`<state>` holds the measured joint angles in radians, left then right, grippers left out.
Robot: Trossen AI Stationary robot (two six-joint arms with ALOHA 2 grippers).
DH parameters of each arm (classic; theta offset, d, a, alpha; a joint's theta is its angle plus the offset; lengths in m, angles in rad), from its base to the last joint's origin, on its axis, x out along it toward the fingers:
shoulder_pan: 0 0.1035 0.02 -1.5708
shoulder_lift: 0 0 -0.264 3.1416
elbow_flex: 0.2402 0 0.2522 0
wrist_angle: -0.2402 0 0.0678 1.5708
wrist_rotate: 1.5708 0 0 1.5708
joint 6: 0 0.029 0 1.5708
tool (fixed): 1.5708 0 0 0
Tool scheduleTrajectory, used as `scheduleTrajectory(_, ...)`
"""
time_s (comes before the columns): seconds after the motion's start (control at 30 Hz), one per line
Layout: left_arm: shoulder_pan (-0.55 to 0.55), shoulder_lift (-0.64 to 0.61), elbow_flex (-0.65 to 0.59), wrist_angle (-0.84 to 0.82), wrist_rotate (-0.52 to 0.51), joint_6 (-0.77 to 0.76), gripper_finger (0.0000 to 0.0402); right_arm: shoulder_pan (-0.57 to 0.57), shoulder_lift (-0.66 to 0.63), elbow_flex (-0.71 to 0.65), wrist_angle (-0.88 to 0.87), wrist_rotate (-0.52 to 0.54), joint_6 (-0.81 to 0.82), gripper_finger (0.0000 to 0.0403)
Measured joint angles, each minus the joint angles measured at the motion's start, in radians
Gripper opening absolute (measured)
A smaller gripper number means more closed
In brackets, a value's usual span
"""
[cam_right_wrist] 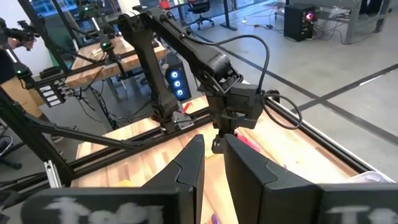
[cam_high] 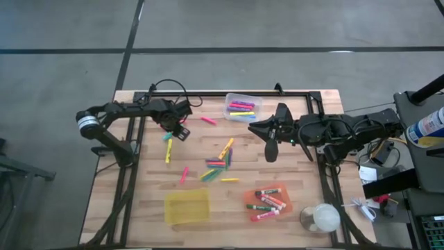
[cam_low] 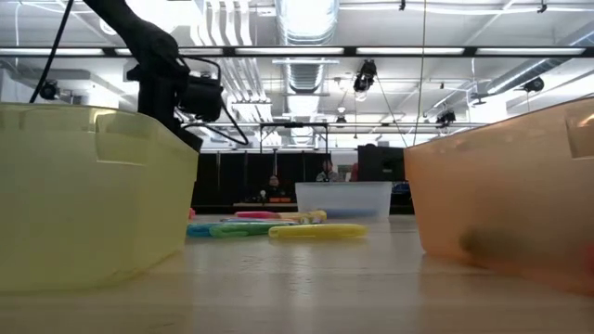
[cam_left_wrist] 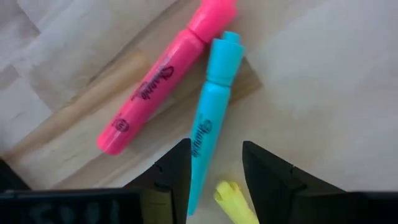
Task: Pick & Place Markers
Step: Put the light blue highlighter pen into the transparent bin
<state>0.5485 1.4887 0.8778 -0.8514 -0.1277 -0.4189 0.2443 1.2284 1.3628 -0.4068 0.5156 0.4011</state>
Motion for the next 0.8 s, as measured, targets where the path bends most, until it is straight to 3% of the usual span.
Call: scheduleTrajectory(0.8, 0.037, 0.000, -0.111, 0.148, 0.041, 0.032, 0.0126, -0.001, 0.000, 0.000, 0.024, 0.008, -0.001, 0.0057)
